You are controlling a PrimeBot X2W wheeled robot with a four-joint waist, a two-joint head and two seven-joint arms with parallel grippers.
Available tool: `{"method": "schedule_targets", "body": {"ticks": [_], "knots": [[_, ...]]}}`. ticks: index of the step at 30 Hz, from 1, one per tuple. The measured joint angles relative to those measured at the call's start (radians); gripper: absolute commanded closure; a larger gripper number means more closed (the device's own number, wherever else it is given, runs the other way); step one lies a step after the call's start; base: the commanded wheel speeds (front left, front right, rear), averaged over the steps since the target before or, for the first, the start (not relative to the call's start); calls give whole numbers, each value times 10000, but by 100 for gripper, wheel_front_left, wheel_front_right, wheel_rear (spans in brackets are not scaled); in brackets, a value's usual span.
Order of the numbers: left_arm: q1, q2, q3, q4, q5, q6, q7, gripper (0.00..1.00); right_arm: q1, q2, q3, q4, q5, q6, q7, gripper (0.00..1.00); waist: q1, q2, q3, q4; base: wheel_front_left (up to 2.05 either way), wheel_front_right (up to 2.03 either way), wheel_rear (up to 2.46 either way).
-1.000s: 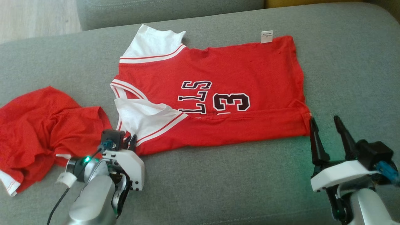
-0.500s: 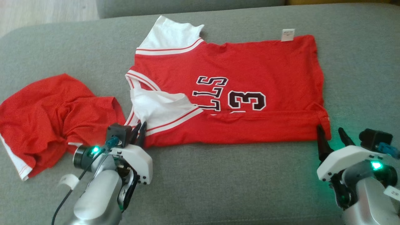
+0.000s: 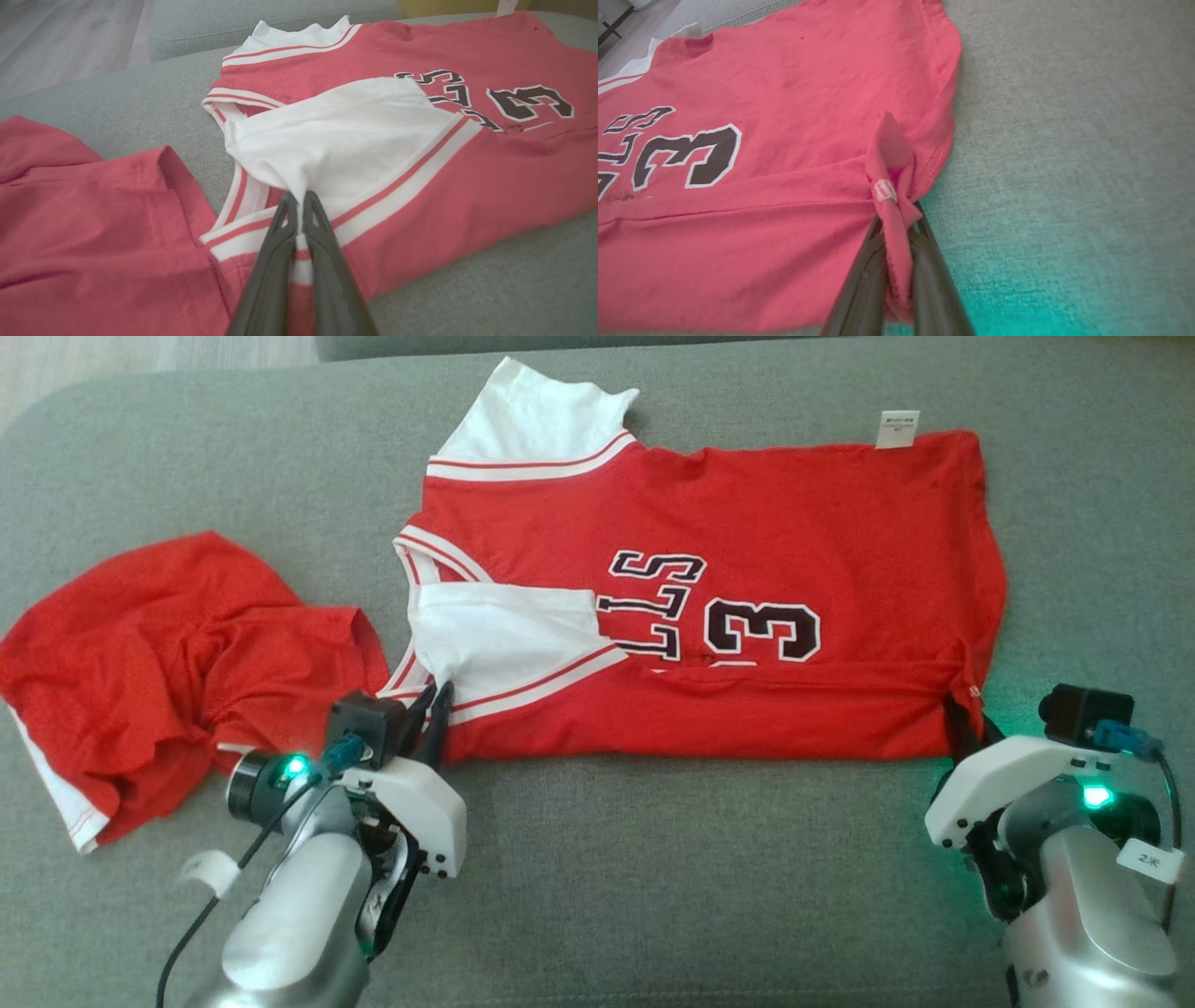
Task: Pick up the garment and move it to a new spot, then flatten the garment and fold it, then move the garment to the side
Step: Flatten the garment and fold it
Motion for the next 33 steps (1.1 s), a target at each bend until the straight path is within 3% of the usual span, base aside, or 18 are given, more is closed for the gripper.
{"method": "schedule_targets", "body": {"ticks": [9, 13, 26, 33], "knots": [[129, 84, -345, -128, -4, -136, 272, 100, 67, 8, -506, 134, -477, 0, 272, 100, -1, 0, -537, -98, 0, 0, 0], [529, 113, -627, -295, -12, -257, 662, 100, 459, -288, -575, -153, -470, 0, 813, 100, -1, 0, -957, -128, 0, 0, 0], [2772, 629, -1152, -2134, -600, -278, 2556, 100, 3072, -1492, 157, -2610, 846, 0, 4117, 100, -1, 0, -2343, -151, 0, 0, 0], [3804, 1156, -1231, -3266, -746, -159, 3101, 100, 4194, -1503, 174, -3902, 1143, 0, 5097, 100, -2, 0, -2481, -185, 0, 0, 0]]}}
